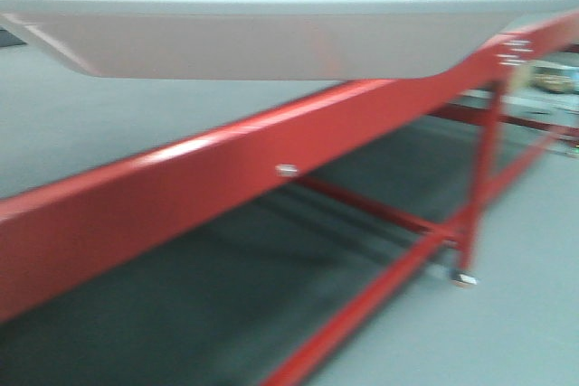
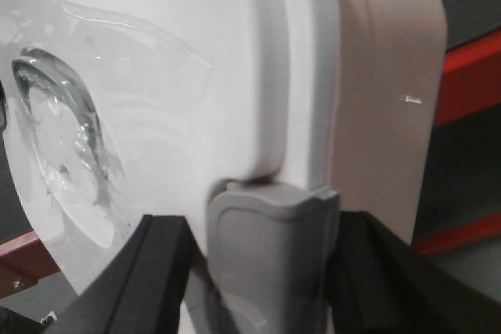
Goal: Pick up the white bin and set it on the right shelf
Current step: 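Carry the raised bin with both grippers while the base drives away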
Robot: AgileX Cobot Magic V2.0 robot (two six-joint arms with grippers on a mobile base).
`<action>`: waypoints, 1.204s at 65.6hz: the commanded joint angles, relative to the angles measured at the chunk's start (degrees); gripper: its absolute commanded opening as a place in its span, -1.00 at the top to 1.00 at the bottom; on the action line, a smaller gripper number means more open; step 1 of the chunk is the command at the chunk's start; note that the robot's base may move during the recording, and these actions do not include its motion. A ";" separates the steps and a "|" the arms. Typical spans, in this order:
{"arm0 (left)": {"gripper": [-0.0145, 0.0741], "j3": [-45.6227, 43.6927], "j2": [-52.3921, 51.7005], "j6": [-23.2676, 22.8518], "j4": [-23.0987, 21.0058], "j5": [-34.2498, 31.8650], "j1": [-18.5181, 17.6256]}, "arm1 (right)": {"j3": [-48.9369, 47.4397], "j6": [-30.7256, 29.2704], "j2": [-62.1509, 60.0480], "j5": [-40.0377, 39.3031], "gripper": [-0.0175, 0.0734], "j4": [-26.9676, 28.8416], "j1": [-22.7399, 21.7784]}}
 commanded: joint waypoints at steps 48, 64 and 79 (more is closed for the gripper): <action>0.25 -1.69 -1.17 0.34 -10.09 11.26 -1.36 | -1.97 -0.91 -1.23 10.98 -0.31 13.20 1.16; 0.25 -1.69 -1.17 0.34 -10.09 11.26 -1.36 | -1.97 -0.91 -1.23 10.98 -0.31 13.20 1.16; 0.25 -1.69 -1.17 0.34 -10.09 11.26 -1.36 | -1.97 -0.91 -1.23 10.98 -0.31 13.20 1.16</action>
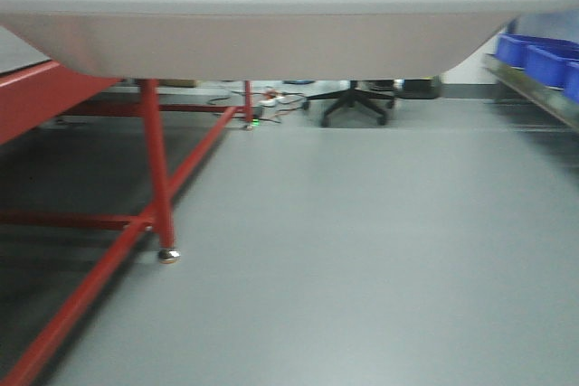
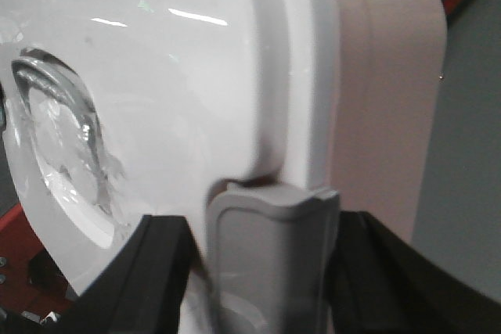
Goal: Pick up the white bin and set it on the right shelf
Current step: 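Carry the raised bin with both grippers while the base drives away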
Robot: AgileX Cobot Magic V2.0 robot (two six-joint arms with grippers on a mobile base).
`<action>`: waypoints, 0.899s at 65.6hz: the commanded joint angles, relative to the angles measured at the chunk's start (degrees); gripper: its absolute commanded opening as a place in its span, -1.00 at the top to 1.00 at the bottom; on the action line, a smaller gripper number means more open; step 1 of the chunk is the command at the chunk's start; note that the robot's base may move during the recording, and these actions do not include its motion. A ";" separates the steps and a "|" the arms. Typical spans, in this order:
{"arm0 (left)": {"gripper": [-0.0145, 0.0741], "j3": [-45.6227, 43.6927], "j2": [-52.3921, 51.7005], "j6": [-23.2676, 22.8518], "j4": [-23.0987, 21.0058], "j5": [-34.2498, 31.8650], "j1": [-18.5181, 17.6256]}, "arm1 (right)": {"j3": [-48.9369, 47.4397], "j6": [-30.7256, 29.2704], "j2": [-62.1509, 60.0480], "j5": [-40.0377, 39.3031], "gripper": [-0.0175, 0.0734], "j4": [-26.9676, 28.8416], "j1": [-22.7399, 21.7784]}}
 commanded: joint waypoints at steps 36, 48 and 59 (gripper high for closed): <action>0.25 -1.69 -1.17 0.39 -10.09 11.26 -1.36 | -1.97 -0.80 -1.23 10.98 -0.31 13.20 1.26; 0.25 -1.69 -1.17 0.39 -10.09 11.26 -1.36 | -1.97 -0.80 -1.23 10.98 -0.31 13.20 1.26; 0.25 -1.69 -1.17 0.39 -10.09 11.26 -1.36 | -1.97 -0.80 -1.23 10.98 -0.31 13.20 1.26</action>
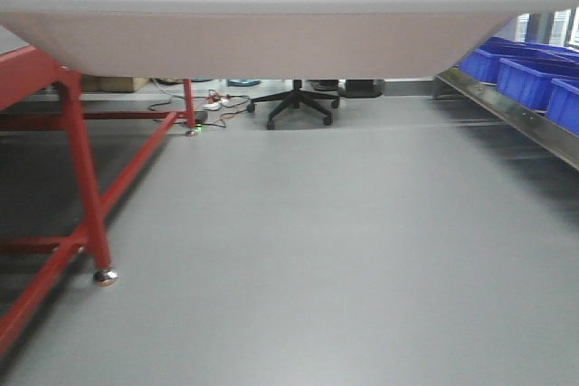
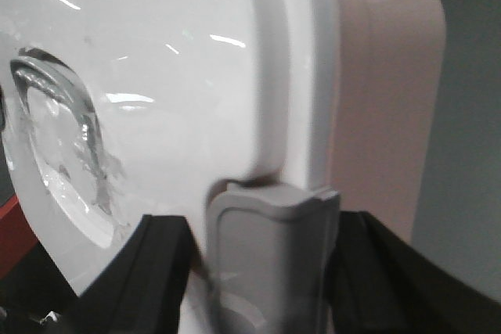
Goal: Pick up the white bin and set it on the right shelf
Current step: 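Carry the raised bin with both grippers while the base drives away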
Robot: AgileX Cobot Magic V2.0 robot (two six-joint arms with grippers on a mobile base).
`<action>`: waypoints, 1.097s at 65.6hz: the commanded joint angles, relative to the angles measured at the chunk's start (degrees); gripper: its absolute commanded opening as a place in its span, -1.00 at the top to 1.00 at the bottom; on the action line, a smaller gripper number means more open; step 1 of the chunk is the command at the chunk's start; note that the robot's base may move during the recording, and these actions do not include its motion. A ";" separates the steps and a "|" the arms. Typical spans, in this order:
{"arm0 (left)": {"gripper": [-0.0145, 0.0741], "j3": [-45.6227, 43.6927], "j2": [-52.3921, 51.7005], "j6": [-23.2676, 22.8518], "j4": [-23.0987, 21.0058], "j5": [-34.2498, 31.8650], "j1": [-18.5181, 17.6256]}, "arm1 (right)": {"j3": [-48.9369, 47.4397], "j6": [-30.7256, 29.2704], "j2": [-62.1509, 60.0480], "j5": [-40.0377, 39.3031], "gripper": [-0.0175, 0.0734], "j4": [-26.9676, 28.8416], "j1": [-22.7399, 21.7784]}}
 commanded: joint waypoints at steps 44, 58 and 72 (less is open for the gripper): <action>0.25 -1.69 -0.95 0.39 -10.09 11.26 -1.36 | -1.97 -0.80 -1.23 10.98 -0.31 13.20 1.26; 0.25 -1.69 -0.71 0.39 -9.97 11.12 -1.36 | -1.97 -0.80 -1.22 10.92 -0.31 13.20 1.26; 0.25 -1.69 -0.83 0.39 -9.97 11.12 -1.36 | -1.97 -0.80 -1.22 10.92 -0.31 13.20 1.26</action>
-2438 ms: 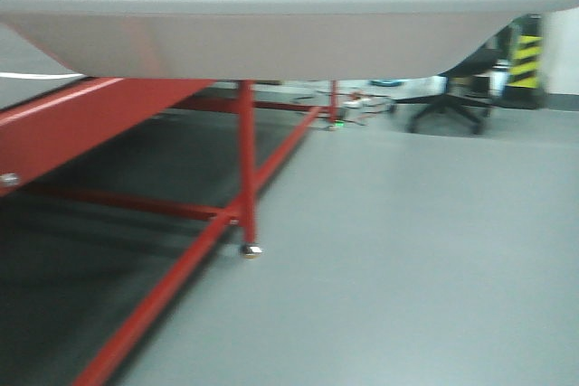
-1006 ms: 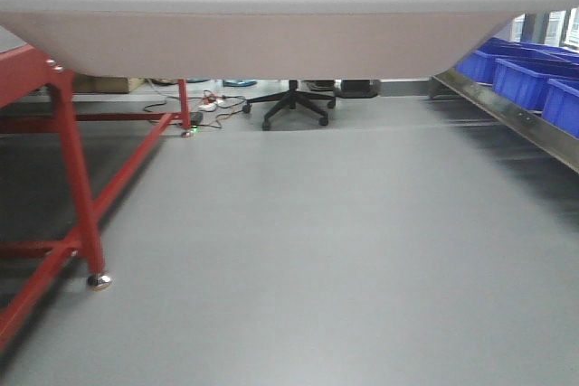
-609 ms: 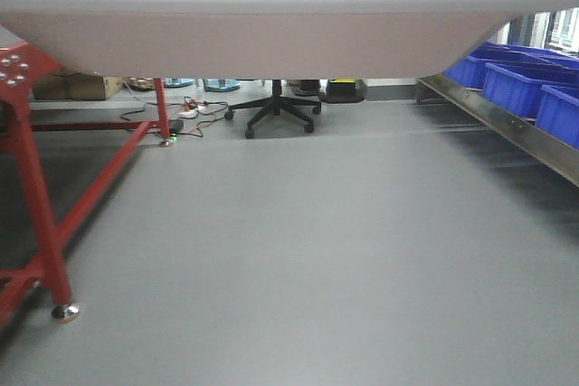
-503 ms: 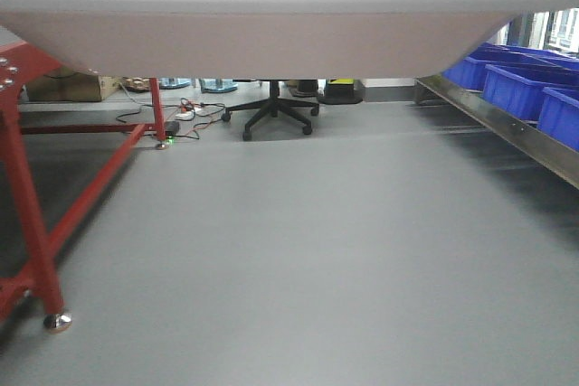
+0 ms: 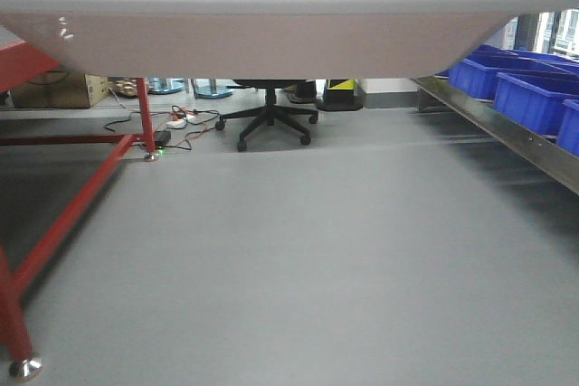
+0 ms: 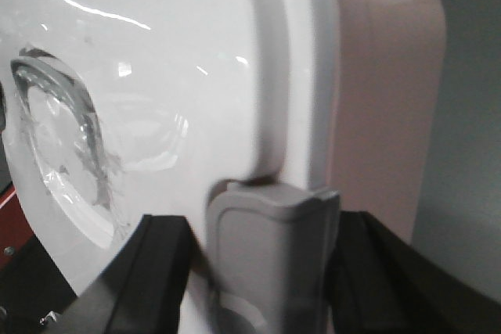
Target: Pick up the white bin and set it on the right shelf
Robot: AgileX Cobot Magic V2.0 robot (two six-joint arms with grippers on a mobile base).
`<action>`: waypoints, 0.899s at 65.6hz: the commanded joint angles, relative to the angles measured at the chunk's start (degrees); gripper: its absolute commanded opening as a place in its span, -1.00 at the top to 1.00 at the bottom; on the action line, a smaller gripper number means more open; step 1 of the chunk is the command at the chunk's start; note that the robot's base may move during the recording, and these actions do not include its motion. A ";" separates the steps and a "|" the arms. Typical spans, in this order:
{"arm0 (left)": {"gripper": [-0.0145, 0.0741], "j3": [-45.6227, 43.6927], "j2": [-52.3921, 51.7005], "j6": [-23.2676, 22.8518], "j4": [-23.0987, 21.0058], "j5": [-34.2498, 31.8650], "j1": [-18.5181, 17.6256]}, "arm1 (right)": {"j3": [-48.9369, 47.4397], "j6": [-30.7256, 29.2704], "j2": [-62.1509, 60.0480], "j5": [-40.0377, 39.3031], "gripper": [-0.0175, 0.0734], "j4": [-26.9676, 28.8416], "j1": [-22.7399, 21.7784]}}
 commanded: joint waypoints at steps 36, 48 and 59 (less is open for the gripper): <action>0.25 -1.69 -0.83 0.39 -10.08 11.12 -1.36 | -1.97 -0.80 -1.22 10.92 -0.31 13.20 1.26; 0.25 -1.69 -0.83 0.39 -10.08 11.12 -1.36 | -1.97 -0.80 -1.22 10.92 -0.31 13.20 1.26; 0.25 -1.69 -0.83 0.39 -10.08 11.12 -1.36 | -1.97 -0.80 -1.22 10.92 -0.31 13.20 1.26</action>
